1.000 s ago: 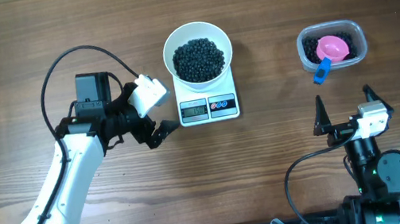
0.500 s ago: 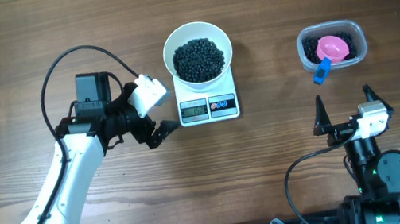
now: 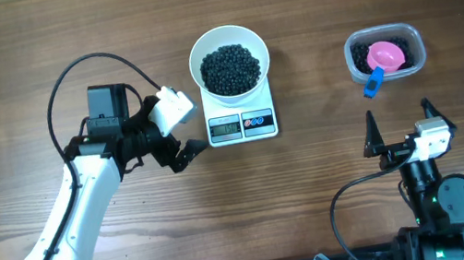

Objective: Scoop item into bowl and weigh 150g on scale

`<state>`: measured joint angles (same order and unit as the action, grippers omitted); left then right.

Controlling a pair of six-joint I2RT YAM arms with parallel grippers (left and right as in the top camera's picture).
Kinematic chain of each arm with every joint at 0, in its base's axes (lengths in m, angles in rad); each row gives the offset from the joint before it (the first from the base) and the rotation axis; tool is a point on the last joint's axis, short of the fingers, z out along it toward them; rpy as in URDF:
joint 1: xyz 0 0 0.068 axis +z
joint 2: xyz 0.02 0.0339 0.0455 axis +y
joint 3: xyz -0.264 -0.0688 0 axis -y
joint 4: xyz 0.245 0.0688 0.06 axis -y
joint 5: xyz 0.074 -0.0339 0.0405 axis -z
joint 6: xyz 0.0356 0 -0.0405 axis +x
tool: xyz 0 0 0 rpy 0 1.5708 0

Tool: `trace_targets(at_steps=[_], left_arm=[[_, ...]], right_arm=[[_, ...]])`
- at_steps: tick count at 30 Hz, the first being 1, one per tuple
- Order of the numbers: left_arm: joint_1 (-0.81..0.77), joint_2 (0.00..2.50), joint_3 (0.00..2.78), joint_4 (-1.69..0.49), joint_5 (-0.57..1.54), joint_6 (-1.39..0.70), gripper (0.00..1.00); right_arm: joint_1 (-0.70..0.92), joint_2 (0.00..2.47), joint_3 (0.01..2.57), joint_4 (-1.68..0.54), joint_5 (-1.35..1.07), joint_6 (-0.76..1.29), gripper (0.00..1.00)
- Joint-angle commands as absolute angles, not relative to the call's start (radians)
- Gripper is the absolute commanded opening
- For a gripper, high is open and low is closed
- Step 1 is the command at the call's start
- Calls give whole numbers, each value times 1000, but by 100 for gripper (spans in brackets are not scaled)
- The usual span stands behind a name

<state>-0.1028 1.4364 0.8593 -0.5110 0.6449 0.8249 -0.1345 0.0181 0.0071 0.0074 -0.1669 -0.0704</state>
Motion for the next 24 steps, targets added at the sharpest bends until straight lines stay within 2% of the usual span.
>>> trace_targets(at_steps=[1, 9, 14, 24], left_arm=[[-105, 1444, 850, -508, 660, 822, 100], [-105, 1429, 850, -546, 668, 822, 100], [-109, 1275, 850, -602, 621, 816, 100], [-109, 778, 802, -583, 356, 319, 100]], right_arm=[[-138, 4, 5, 10, -154, -76, 100], [-138, 4, 5, 10, -154, -76, 100], [-138, 4, 5, 10, -154, -76, 100], [-138, 4, 5, 10, -154, -76, 99]])
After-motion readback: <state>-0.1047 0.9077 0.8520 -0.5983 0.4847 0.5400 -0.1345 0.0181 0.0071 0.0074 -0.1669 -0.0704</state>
